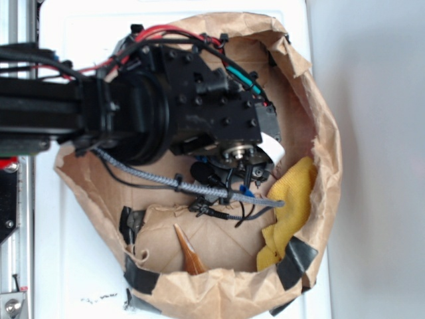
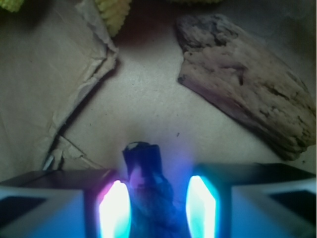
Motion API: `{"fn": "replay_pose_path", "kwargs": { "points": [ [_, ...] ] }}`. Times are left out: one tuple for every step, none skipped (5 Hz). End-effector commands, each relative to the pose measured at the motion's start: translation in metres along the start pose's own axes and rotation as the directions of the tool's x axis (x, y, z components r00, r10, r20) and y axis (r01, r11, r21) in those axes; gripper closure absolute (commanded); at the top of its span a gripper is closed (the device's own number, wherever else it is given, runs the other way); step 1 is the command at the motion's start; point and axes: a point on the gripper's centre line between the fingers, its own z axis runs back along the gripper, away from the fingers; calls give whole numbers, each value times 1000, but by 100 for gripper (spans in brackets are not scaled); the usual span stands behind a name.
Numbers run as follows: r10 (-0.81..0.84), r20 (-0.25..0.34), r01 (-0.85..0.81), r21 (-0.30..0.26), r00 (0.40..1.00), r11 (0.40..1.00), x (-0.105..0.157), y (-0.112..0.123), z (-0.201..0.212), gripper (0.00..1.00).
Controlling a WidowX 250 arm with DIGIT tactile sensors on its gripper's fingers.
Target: Grab the blue rope.
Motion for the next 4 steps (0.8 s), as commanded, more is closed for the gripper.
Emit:
{"fn": "replay_pose_path", "kwargs": {
  "points": [
    [13, 54, -14, 3, 998, 1000, -1, 2, 15, 100],
    [38, 75, -38, -1, 996, 999, -4, 8, 25, 100],
    [90, 103, -88, -24, 991, 996, -8, 13, 49, 100],
    [182, 142, -179, -29, 973, 983, -16, 12, 99, 100]
  ]
}}
